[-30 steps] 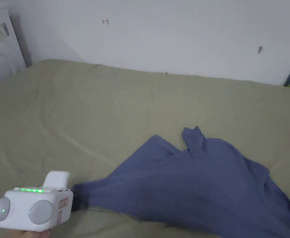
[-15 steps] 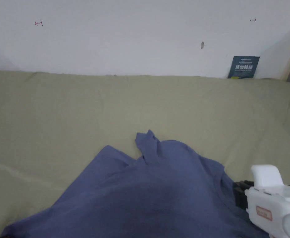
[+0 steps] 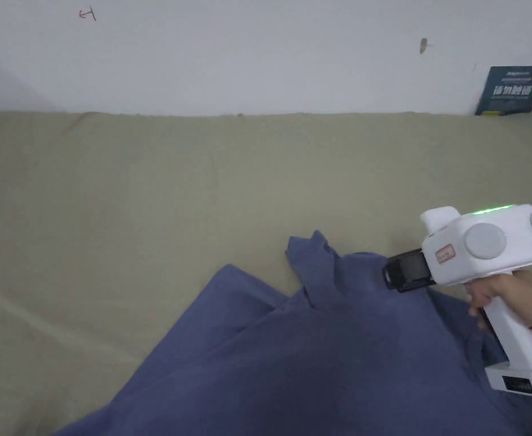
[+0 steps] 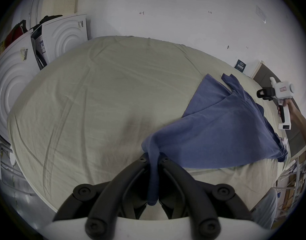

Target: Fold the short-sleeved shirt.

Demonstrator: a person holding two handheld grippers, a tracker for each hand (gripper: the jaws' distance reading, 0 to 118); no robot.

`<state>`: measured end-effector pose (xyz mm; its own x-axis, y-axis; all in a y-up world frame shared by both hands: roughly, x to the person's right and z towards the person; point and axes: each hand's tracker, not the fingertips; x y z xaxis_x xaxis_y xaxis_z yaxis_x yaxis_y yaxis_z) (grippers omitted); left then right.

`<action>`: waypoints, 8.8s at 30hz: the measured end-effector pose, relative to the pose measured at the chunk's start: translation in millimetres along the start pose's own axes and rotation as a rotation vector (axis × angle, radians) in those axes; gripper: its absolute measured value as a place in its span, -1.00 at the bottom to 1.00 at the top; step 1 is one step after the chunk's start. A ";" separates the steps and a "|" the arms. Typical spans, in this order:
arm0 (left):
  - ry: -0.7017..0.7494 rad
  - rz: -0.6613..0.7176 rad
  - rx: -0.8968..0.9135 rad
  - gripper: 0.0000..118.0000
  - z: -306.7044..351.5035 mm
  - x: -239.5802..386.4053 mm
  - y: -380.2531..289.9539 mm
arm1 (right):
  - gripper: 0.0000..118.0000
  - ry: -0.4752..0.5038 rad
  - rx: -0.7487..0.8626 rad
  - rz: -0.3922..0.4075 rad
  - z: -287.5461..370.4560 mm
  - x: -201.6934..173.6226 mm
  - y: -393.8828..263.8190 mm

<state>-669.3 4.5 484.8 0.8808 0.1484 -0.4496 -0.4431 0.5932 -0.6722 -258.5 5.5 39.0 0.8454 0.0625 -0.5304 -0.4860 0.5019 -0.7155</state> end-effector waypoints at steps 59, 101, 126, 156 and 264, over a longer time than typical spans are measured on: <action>0.043 -0.082 0.445 -0.93 251.3 116.6 174.4 | -0.96 -0.037 0.639 -0.142 438.1 52.4 -123.5; 0.268 -0.038 0.507 -0.93 66.4 229.3 424.8 | -0.96 -0.255 0.633 -0.109 265.7 127.1 223.5; 0.166 -0.130 0.142 -0.93 18.3 109.6 73.2 | -0.96 0.009 0.366 -0.206 227.1 42.4 -218.4; 0.105 -0.032 0.052 0.95 86.2 32.1 -53.1 | 0.97 -0.012 0.266 -0.423 241.8 22.2 -388.5; 0.066 -0.124 -0.038 -0.86 -58.0 88.0 75.3 | -0.58 -0.006 0.100 -0.286 114.2 72.6 -170.2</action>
<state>-634.8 16.3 360.6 0.9170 0.0226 -0.3982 -0.3381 0.5735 -0.7462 -89.1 23.1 174.2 0.9462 -0.0889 -0.3112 -0.2042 0.5821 -0.7870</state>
